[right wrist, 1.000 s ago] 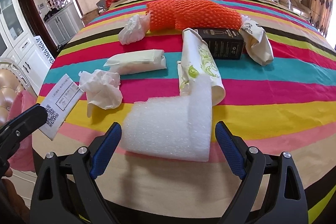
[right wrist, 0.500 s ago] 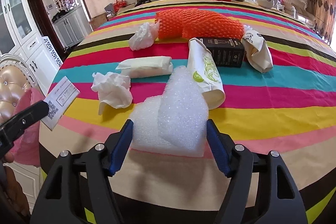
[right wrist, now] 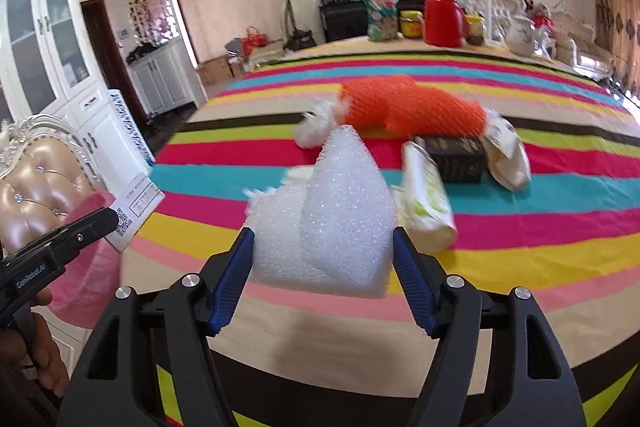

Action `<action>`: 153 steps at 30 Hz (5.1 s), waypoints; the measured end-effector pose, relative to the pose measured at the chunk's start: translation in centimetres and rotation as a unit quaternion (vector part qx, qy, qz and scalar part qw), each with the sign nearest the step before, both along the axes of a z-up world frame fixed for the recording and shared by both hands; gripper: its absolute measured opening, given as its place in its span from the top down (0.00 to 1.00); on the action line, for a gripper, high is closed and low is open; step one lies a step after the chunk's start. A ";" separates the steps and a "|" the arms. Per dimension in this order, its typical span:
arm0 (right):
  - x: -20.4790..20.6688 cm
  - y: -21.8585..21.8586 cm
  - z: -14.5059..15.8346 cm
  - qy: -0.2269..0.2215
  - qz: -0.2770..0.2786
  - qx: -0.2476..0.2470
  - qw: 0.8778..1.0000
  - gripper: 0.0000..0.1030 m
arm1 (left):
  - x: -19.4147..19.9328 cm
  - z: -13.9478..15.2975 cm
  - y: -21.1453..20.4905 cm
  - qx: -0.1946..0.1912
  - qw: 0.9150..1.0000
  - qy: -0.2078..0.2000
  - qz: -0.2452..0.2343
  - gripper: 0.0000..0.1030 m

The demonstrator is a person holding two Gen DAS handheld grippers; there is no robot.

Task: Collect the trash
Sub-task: 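Carry both items over the pink wastebasket and open both tools, then move both tools back over the table, then grasp the white paper cup with the right tool while the left tool grasps a crumpled tissue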

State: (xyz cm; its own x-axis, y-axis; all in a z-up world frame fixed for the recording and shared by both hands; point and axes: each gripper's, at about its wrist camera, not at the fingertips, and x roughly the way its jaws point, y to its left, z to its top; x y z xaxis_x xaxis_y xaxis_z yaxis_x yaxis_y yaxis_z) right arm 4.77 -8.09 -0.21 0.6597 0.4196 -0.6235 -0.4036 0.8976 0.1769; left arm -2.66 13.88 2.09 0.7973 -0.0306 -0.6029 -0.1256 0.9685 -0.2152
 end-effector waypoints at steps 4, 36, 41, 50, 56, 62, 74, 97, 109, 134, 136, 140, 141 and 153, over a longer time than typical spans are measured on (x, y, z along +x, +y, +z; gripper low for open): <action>-0.7 3.1 1.4 -0.016 0.033 0.009 0.999 0.35 | -1.8 1.2 3.1 0.014 0.999 -0.011 0.039 0.83; -9.7 33.4 1.5 -0.026 0.331 -0.011 0.943 0.31 | -14.3 1.7 21.1 0.015 0.965 0.012 0.260 0.81; -9.4 33.9 1.1 -0.022 0.339 -0.009 0.940 0.12 | -14.6 1.5 22.0 0.000 0.965 0.001 0.263 0.49; -7.1 31.6 1.2 -0.030 0.305 -0.015 0.952 0.12 | -14.3 1.7 21.5 0.000 0.966 -0.004 0.260 0.49; -5.8 29.3 1.4 -0.034 0.291 -0.015 0.956 0.12 | -13.4 1.9 20.6 0.003 0.968 -0.003 0.250 0.48; -4.2 25.6 1.8 -0.048 0.261 -0.018 0.964 0.12 | -12.0 2.3 18.7 0.021 0.971 -0.004 0.238 0.42; 0.4 13.8 1.8 -0.069 0.171 -0.037 0.982 0.11 | -6.7 1.3 12.5 0.008 0.986 -0.017 0.166 0.42; 9.3 -5.2 -0.6 -0.036 -0.006 -0.015 0.999 0.10 | 6.4 -2.4 -2.0 -0.014 0.999 0.023 0.041 0.40; 11.1 -6.0 -2.9 0.028 -0.019 -0.039 0.999 0.10 | 12.8 -6.0 -7.2 -0.041 0.996 0.080 -0.024 0.40; 11.6 -4.0 -5.4 0.071 0.022 -0.075 0.994 0.53 | 13.7 -7.0 -8.3 -0.039 0.992 0.099 -0.065 0.92; 11.4 -4.0 -5.1 0.064 0.026 -0.071 0.995 0.53 | 13.2 -6.5 -8.2 -0.040 0.993 0.091 -0.063 0.92; 10.8 -4.1 -4.1 0.041 0.028 -0.055 0.997 0.53 | 12.3 -5.5 -7.7 -0.040 0.995 0.075 -0.057 0.92; 10.7 -4.2 -3.9 0.038 0.028 -0.051 0.998 0.53 | 12.1 -5.4 -7.5 -0.039 0.995 0.072 -0.055 0.92; 8.9 -3.9 -1.4 -0.025 0.046 -0.018 0.998 0.53 | 6.2 -2.0 -3.0 -0.030 0.999 0.037 -0.008 0.92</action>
State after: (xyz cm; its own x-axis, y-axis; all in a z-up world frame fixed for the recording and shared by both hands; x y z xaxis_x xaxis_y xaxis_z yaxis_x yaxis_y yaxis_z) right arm 13.66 -12.02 -1.58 0.6498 0.4569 -0.6075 -0.4917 0.8621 0.1225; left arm 3.51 10.85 0.06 0.7502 -0.0810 -0.6562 -0.1271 0.9563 -0.2634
